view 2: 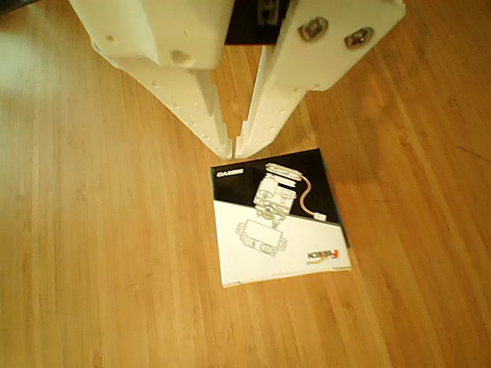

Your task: Push the box on top of the target

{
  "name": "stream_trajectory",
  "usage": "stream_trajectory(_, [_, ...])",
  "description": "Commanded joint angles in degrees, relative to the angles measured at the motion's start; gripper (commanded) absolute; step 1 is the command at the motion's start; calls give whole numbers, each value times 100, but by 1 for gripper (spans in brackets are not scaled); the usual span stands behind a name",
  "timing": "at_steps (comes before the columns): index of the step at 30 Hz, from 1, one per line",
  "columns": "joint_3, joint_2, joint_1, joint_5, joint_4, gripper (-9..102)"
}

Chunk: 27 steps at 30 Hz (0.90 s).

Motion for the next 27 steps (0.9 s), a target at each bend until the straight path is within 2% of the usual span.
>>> stream_trajectory(1, [-220, 176, 158, -105, 158, 0])
stream_trajectory(6, [141, 668, 431, 18, 439, 0])
stream_trajectory(11, [149, 1046, 510, 1160, 299, 0])
stream_trajectory(15, [149, 1160, 167, 2900, -229, 0])
stream_trajectory(19, [79, 1310, -316, 5098, -510, 0])
stream_trajectory(22, [44, 1529, -536, 6161, -448, 0])
stream_trajectory(27, [79, 2224, -940, 7321, 9, 0])
